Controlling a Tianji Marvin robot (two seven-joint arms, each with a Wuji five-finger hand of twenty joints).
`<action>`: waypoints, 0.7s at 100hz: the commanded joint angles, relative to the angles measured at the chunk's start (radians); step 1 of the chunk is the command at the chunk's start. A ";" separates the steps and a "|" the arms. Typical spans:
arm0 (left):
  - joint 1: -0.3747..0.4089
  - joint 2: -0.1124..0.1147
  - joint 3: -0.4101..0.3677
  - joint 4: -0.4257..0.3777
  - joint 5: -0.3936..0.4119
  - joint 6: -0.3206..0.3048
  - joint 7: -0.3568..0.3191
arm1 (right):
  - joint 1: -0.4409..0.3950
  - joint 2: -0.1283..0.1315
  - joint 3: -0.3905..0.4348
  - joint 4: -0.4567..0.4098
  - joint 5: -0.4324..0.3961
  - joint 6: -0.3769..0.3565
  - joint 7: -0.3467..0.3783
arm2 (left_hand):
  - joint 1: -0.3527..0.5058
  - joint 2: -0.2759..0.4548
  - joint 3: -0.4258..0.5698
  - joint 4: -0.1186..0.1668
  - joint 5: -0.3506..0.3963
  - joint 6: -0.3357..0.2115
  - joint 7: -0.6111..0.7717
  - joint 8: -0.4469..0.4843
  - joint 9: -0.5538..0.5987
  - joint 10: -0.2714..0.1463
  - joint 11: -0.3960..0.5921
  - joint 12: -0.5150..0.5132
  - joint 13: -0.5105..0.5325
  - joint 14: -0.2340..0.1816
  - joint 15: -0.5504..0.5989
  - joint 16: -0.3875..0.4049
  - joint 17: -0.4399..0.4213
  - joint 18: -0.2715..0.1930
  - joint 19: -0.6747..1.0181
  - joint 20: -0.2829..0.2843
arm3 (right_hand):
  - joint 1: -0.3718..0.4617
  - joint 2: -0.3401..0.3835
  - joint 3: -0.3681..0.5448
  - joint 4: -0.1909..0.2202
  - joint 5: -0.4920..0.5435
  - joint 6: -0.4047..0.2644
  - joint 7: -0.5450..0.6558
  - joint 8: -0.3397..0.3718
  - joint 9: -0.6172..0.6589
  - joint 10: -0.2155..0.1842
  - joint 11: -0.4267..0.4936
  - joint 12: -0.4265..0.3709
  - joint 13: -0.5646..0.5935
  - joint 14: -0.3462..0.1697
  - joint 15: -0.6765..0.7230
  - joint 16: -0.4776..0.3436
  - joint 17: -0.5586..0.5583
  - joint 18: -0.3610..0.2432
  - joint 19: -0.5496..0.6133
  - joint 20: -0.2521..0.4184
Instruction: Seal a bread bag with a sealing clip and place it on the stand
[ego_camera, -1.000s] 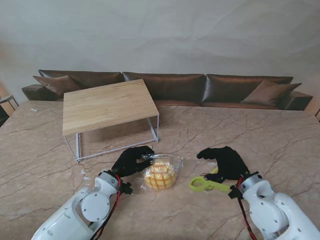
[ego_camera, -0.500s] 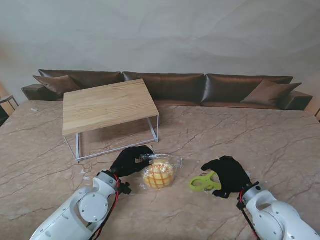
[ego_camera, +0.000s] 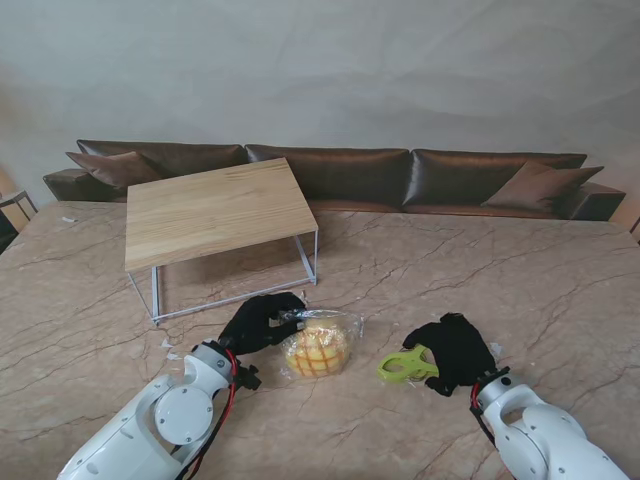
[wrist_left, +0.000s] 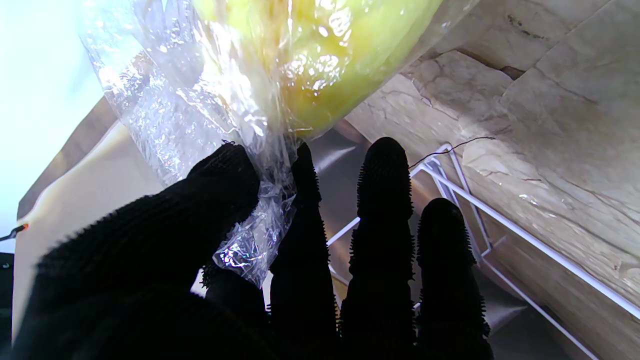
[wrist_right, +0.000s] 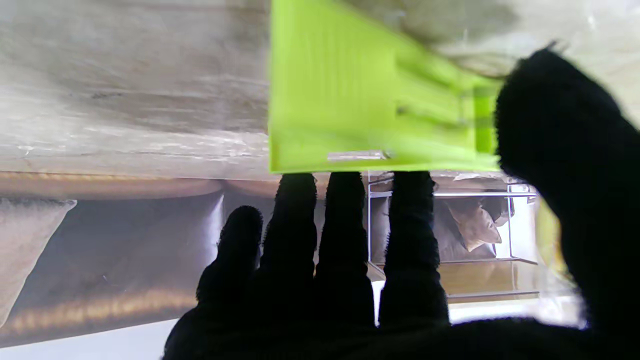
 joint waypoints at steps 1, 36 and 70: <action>0.008 -0.002 -0.001 -0.010 0.000 -0.001 0.003 | 0.010 -0.004 -0.007 0.008 -0.002 -0.001 0.002 | 0.031 0.023 0.042 -0.019 0.042 -0.077 0.029 0.011 0.044 -0.036 0.036 0.000 0.022 -0.006 -0.005 0.004 -0.009 -0.019 0.017 0.005 | 0.030 0.013 -0.008 0.014 0.051 -0.040 0.028 0.032 0.044 -0.019 0.002 0.003 0.019 -0.028 0.008 0.008 -0.015 -0.001 0.014 0.010; 0.006 -0.003 0.001 -0.007 0.003 -0.003 0.007 | 0.029 0.003 -0.024 0.024 -0.006 -0.016 0.042 | 0.029 0.024 0.040 -0.019 0.039 -0.078 0.031 0.008 0.043 -0.040 0.037 0.000 0.023 -0.008 -0.006 0.003 -0.009 -0.018 0.018 0.005 | -0.080 0.080 -0.046 0.010 0.134 -0.036 -0.008 0.035 0.102 -0.013 -0.058 -0.023 0.006 -0.021 -0.009 0.006 -0.043 0.012 0.029 0.018; 0.010 -0.005 0.000 -0.003 0.002 -0.007 0.017 | 0.035 0.014 -0.032 0.029 -0.006 -0.054 0.126 | 0.029 0.027 0.037 -0.021 0.035 -0.077 0.034 0.004 0.040 -0.040 0.039 0.000 0.021 -0.009 -0.004 0.005 -0.015 -0.016 0.018 0.009 | -0.171 0.079 -0.067 0.004 0.116 0.007 -0.061 0.001 0.105 0.007 -0.114 -0.046 -0.049 -0.010 -0.032 0.004 -0.087 0.028 0.024 0.014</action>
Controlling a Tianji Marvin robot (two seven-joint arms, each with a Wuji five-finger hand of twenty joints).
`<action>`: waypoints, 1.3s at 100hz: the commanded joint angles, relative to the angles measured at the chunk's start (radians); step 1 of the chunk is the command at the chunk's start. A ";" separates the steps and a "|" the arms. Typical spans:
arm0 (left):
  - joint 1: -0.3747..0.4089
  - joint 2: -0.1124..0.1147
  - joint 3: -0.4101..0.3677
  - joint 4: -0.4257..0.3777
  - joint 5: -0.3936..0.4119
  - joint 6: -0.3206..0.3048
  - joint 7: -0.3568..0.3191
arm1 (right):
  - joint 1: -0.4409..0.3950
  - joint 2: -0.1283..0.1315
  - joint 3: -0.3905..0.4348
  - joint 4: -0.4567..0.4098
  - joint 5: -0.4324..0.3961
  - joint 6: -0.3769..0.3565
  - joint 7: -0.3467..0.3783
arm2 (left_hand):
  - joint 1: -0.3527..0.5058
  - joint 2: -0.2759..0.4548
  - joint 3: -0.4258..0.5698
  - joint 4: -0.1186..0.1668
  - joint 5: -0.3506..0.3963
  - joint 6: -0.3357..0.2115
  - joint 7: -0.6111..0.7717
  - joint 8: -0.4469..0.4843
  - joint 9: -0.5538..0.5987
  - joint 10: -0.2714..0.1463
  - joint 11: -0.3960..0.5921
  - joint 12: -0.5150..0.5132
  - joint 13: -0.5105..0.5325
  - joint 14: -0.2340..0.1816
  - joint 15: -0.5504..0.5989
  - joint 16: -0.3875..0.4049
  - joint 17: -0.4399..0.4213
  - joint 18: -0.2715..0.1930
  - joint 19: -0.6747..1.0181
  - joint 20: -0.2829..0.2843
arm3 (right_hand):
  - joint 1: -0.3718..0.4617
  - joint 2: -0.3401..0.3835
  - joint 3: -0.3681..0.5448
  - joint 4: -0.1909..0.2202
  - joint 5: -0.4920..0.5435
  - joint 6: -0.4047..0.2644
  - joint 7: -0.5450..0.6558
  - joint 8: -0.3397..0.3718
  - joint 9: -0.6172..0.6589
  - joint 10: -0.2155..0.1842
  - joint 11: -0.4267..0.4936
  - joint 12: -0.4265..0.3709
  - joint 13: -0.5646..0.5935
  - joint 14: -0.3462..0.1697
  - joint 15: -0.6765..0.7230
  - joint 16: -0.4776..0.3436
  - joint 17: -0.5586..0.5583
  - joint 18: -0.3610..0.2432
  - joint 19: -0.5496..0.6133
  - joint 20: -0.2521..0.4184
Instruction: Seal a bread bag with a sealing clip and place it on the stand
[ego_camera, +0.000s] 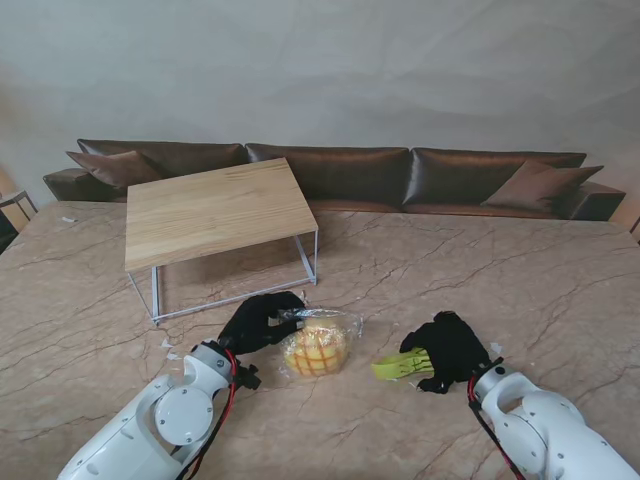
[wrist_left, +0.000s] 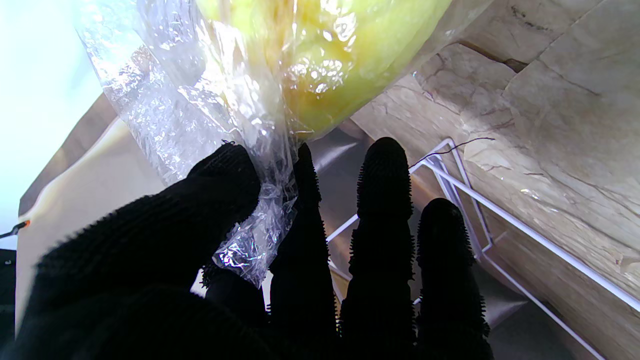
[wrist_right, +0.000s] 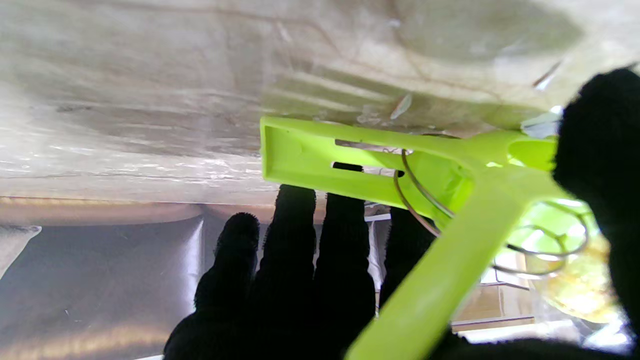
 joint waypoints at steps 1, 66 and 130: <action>0.008 -0.005 -0.001 -0.003 -0.001 -0.005 0.001 | -0.010 0.003 -0.020 0.024 -0.015 0.004 0.005 | 0.029 0.027 0.037 -0.021 0.035 -0.077 0.034 0.003 0.040 -0.040 0.039 0.000 0.021 -0.010 -0.004 0.004 -0.015 -0.016 0.018 0.009 | -0.019 -0.024 0.008 0.013 0.030 0.014 0.000 -0.033 0.017 0.014 -0.019 -0.012 -0.016 -0.009 -0.004 -0.004 -0.018 0.009 0.001 0.011; 0.011 -0.004 -0.004 -0.002 -0.002 -0.006 0.000 | 0.111 0.003 -0.170 0.137 -0.007 0.099 -0.061 | 0.026 0.025 0.038 -0.019 0.036 -0.080 0.034 -0.003 0.041 -0.043 0.033 -0.005 0.020 -0.015 -0.015 -0.004 -0.020 -0.015 0.010 0.014 | 0.205 0.057 -0.060 -0.191 0.265 -0.277 0.365 -0.066 0.219 -0.042 0.417 0.392 0.176 0.033 0.421 0.429 0.156 0.118 0.260 0.339; 0.011 -0.002 -0.012 0.004 -0.014 -0.012 -0.017 | 0.187 -0.005 -0.240 0.208 0.106 0.061 0.025 | 0.025 0.024 0.039 -0.019 0.037 -0.081 0.034 -0.006 0.042 -0.041 0.033 -0.005 0.021 -0.013 -0.012 -0.005 -0.018 -0.009 0.014 0.023 | 0.285 -0.222 0.088 -0.193 0.623 -0.285 0.547 0.883 0.588 -0.057 0.466 0.332 0.662 0.060 0.504 0.456 0.573 0.217 0.540 0.476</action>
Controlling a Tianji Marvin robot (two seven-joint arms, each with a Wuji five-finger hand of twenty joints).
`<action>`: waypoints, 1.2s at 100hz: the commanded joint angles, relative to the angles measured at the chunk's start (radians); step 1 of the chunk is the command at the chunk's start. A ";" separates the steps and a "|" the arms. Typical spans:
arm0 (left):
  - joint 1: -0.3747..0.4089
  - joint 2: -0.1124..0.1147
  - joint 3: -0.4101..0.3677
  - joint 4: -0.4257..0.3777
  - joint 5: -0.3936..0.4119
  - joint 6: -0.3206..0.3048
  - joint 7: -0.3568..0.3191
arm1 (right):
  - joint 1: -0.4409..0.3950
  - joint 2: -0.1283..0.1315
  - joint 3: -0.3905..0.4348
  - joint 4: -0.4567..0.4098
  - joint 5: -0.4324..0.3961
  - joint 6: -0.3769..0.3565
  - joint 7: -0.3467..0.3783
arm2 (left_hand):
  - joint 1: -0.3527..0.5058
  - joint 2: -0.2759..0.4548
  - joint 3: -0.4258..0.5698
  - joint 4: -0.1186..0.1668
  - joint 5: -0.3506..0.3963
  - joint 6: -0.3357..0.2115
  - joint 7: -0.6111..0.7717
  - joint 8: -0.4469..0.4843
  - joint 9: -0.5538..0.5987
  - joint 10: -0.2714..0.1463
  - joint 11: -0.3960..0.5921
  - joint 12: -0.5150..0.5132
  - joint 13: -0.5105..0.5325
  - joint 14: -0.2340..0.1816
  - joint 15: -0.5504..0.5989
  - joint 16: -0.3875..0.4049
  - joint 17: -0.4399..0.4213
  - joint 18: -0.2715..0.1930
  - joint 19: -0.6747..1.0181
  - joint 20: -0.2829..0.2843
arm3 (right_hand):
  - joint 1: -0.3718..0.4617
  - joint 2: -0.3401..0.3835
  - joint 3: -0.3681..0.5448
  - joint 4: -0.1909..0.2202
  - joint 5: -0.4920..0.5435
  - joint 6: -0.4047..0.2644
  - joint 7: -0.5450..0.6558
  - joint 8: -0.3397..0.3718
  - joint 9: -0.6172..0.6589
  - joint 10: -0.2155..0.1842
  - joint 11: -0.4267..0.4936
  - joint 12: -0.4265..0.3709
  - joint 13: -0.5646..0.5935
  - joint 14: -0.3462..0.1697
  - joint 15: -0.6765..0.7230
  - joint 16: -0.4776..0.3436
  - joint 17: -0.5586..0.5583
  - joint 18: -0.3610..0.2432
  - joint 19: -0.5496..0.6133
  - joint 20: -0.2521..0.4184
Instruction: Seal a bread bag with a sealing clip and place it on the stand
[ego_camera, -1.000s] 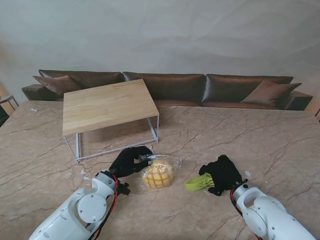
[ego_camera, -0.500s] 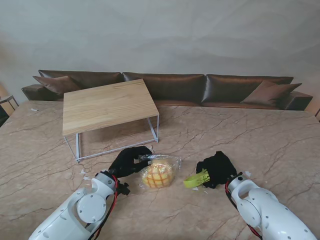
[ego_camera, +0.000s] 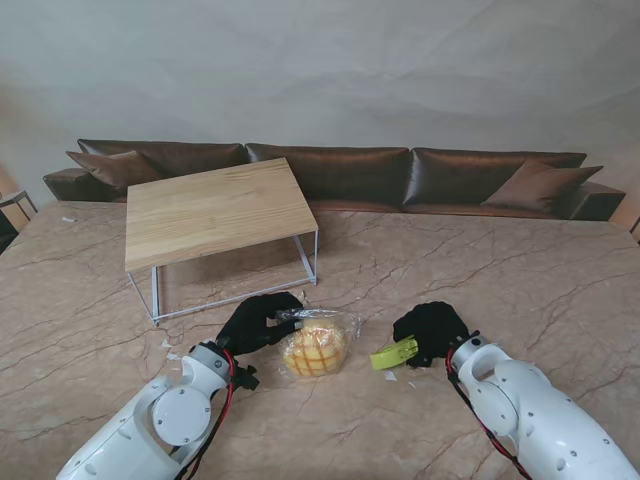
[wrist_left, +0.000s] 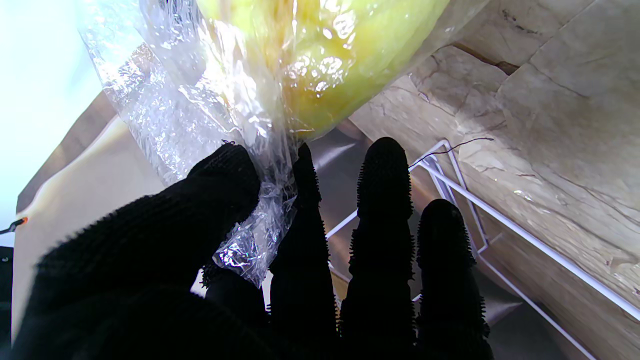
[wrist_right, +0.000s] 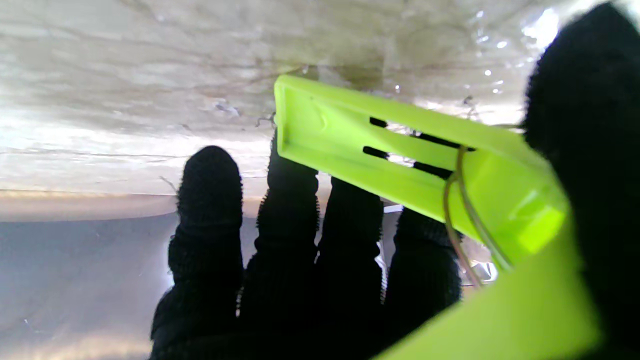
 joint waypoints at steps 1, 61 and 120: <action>0.007 -0.002 -0.001 0.000 -0.003 -0.004 -0.005 | -0.033 -0.007 -0.034 0.062 0.003 -0.013 0.045 | 0.024 0.025 0.039 -0.019 0.037 -0.081 0.034 -0.004 0.042 -0.042 0.032 -0.005 0.021 -0.013 -0.001 -0.005 -0.011 -0.009 0.014 0.023 | 0.135 -0.025 0.053 -0.022 0.196 -0.156 0.447 0.174 0.200 -0.013 0.282 0.130 0.317 0.028 0.281 0.088 0.016 0.025 0.033 0.021; 0.001 -0.002 0.002 0.008 -0.004 -0.012 -0.008 | 0.091 -0.034 -0.204 0.280 0.159 -0.058 -0.021 | 0.024 0.026 0.036 -0.017 0.036 -0.083 0.032 -0.006 0.041 -0.043 0.030 -0.005 0.020 -0.015 -0.002 -0.006 -0.014 -0.007 0.007 0.025 | 0.172 0.022 0.087 0.216 0.196 -0.109 0.431 0.254 0.231 0.059 0.547 0.403 0.322 0.040 0.723 0.378 0.126 0.165 0.127 0.100; -0.009 -0.001 0.014 0.015 -0.013 -0.005 -0.022 | 0.179 -0.079 -0.319 0.475 0.342 -0.156 -0.032 | 0.032 0.035 0.022 -0.017 0.031 -0.082 0.032 -0.004 0.034 -0.042 0.031 0.002 0.010 -0.010 0.001 -0.003 -0.027 0.004 -0.003 0.029 | 0.379 0.075 0.050 0.253 0.291 -0.060 0.613 0.241 0.291 0.238 0.851 0.607 0.323 0.032 1.357 0.551 0.489 0.202 0.819 0.437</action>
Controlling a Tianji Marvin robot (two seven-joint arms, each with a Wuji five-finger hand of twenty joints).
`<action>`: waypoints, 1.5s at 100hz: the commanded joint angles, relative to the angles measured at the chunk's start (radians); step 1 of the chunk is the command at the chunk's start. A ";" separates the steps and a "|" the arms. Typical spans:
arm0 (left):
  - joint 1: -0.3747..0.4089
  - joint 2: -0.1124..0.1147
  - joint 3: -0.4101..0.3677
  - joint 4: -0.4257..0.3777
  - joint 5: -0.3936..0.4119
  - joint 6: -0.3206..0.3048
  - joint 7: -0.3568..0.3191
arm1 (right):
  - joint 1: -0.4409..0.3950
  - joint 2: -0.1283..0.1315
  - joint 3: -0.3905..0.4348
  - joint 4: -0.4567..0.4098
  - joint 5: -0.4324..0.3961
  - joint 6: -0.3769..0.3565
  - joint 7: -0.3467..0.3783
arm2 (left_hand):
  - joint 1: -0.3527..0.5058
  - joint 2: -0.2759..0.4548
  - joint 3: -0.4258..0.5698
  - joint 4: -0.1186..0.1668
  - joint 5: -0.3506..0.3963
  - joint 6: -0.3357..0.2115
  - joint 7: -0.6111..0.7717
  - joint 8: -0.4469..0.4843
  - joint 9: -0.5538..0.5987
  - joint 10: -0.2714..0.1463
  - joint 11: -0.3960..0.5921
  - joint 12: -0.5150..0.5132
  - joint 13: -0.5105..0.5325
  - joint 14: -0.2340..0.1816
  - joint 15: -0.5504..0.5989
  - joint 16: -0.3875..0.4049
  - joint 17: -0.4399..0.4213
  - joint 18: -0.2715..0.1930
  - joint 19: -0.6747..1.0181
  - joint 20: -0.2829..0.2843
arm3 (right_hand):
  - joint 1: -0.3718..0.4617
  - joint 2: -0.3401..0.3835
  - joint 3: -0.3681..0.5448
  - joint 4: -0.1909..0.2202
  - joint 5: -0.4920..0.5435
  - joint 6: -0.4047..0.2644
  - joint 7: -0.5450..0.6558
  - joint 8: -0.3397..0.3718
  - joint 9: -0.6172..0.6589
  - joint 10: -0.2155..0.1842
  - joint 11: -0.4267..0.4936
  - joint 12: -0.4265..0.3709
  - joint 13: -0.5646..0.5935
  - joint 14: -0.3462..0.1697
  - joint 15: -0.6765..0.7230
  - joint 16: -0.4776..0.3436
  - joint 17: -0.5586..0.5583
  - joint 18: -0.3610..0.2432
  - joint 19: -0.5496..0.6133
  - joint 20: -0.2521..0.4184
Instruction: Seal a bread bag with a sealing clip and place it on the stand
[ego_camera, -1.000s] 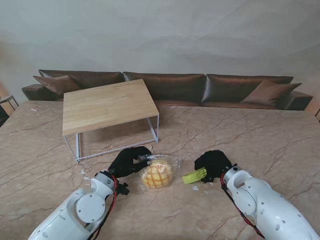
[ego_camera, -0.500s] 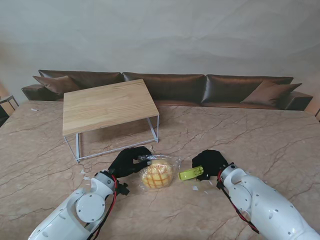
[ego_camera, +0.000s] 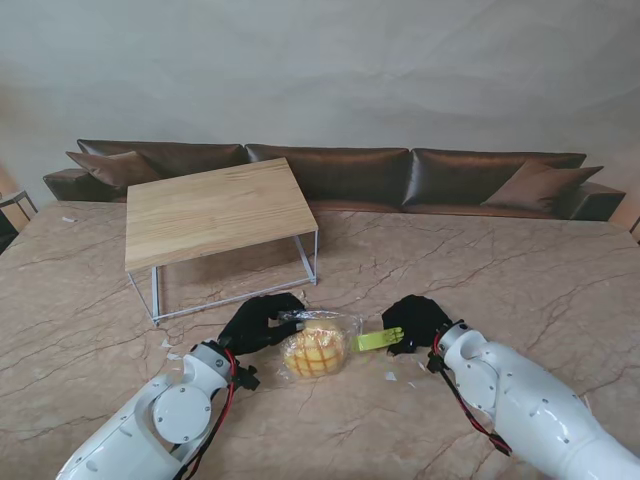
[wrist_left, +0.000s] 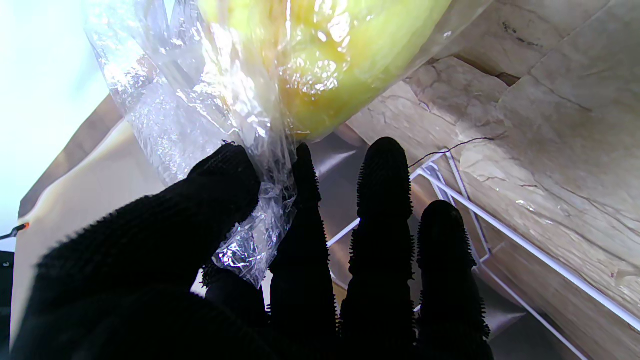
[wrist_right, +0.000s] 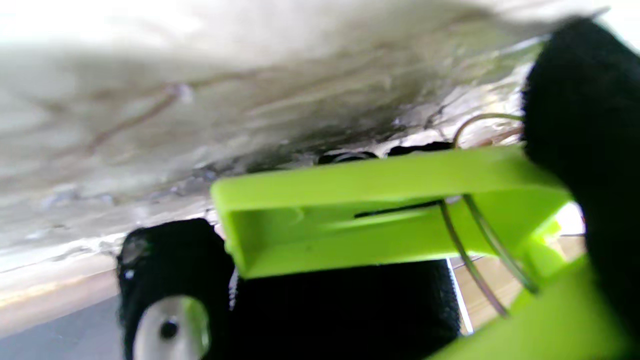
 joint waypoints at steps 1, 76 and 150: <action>0.005 -0.003 0.004 0.000 -0.003 0.003 -0.003 | -0.094 -0.017 -0.041 0.105 -0.013 0.006 0.064 | 0.033 0.035 0.022 -0.016 0.032 -0.082 0.032 0.005 0.034 -0.042 0.031 0.002 0.010 -0.010 0.001 -0.002 -0.017 0.004 -0.003 0.019 | 0.399 0.082 0.040 0.091 0.175 -0.251 0.406 0.064 0.132 0.138 0.471 0.129 0.238 -0.039 0.466 0.214 0.039 0.009 0.280 0.035; -0.009 -0.009 0.025 0.007 -0.004 0.019 0.010 | -0.379 -0.015 0.371 -0.314 -0.095 0.059 0.055 | 0.037 0.038 0.012 -0.014 0.032 -0.078 0.030 0.004 0.035 -0.038 0.032 0.000 0.015 -0.010 0.004 -0.001 -0.012 0.007 -0.003 0.024 | 0.470 0.245 0.049 0.190 0.183 -0.230 0.521 0.044 0.132 0.209 0.596 0.101 0.231 0.039 0.516 0.292 0.041 0.097 0.316 0.156; -0.029 -0.008 0.056 -0.007 0.008 0.033 0.001 | -0.509 -0.008 0.581 -0.669 -0.230 0.186 0.095 | 0.026 0.012 0.051 -0.016 0.054 -0.050 0.027 -0.039 0.062 -0.027 0.033 -0.020 0.049 -0.010 0.009 -0.012 0.004 0.001 0.012 0.028 | 0.483 0.249 0.052 0.199 0.184 -0.215 0.527 0.033 0.132 0.227 0.600 0.093 0.230 0.061 0.516 0.298 0.039 0.116 0.316 0.165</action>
